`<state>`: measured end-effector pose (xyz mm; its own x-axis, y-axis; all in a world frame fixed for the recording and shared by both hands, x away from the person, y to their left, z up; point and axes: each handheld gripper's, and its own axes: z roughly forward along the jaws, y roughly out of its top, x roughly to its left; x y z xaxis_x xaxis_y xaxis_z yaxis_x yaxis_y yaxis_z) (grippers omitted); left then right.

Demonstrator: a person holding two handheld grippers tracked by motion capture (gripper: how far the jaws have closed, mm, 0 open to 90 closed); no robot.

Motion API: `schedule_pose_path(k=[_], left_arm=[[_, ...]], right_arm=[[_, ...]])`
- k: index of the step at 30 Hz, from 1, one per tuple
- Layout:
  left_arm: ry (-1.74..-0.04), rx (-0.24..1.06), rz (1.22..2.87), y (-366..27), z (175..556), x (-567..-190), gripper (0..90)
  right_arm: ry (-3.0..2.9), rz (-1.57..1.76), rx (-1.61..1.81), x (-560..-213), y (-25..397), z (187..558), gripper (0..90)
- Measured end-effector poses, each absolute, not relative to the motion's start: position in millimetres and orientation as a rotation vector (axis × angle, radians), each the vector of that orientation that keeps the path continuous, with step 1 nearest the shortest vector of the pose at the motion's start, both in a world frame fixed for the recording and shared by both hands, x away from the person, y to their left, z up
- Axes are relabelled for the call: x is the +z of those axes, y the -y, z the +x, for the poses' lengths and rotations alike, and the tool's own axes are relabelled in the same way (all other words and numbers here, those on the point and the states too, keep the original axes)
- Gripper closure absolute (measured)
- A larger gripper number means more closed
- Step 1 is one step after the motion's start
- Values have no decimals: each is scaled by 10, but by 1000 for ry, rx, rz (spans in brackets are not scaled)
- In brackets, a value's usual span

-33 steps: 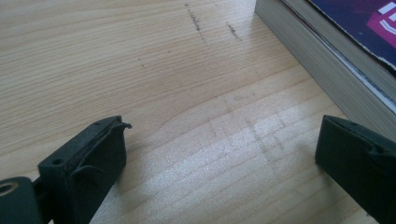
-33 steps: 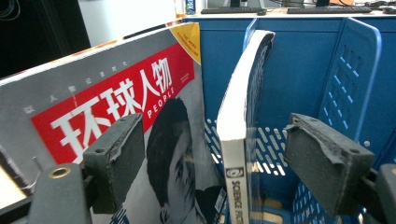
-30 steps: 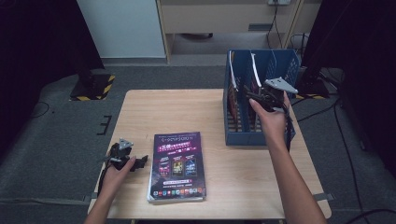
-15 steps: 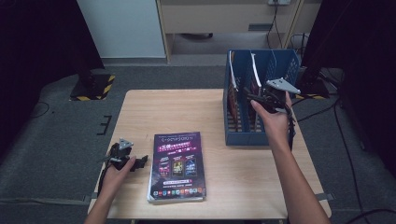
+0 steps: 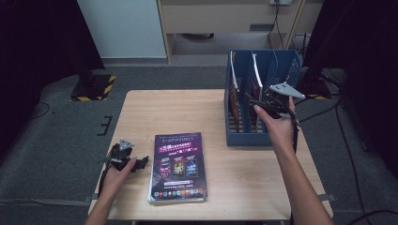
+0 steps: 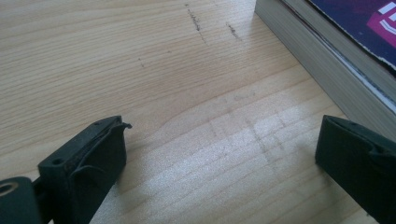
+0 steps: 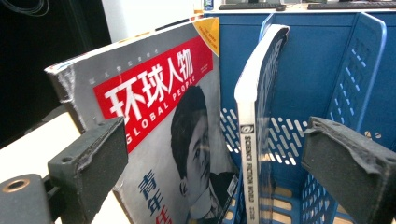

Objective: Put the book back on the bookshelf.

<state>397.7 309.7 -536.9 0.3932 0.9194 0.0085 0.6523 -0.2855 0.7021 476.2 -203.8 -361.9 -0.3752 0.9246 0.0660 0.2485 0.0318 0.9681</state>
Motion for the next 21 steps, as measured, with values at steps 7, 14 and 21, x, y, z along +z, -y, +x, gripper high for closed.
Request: schedule_pose_path(k=[7,14,21], left_arm=[[-1341,560,2038,-3096,3977,-5369,11],[-1341,560,2038,-3095,3977,-5369,11],[-1341,559,2038,-3095,3978,-5369,10]], right_arm=[[-1707,1176,1388,-3652,2040,4666,69],[-1735,1163,1388,-3720,2018,4560,78],[-1750,1155,1388,-3807,1997,4457,95]])
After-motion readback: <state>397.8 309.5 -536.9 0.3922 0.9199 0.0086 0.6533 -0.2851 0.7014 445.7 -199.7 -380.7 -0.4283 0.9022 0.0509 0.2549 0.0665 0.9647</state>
